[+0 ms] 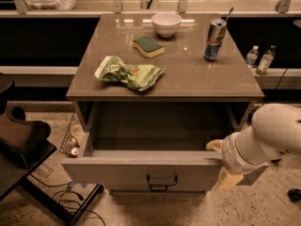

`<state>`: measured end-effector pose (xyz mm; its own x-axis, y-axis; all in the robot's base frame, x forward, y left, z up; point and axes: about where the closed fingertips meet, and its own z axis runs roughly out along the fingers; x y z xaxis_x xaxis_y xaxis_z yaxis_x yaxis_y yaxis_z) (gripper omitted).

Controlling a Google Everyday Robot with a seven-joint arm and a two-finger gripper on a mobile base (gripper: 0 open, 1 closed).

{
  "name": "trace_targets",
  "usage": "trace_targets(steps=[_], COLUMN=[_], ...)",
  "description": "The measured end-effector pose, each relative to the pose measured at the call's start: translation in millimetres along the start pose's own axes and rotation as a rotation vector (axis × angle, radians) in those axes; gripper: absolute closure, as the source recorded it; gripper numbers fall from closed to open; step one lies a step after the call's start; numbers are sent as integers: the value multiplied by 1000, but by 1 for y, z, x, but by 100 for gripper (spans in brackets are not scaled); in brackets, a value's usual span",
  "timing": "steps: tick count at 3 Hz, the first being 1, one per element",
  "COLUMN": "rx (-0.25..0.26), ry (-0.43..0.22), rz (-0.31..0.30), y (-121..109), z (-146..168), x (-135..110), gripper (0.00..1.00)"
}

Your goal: Open top drawer

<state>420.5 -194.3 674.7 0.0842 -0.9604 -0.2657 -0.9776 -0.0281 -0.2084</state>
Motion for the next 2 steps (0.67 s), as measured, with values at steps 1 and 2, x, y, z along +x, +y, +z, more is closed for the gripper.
trace_targets(steps=[1,2], rx=[0,3], ry=[0,7], rz=[-1,1], y=[0,-1], z=[0,-3], x=[0,0], gripper=[0,0])
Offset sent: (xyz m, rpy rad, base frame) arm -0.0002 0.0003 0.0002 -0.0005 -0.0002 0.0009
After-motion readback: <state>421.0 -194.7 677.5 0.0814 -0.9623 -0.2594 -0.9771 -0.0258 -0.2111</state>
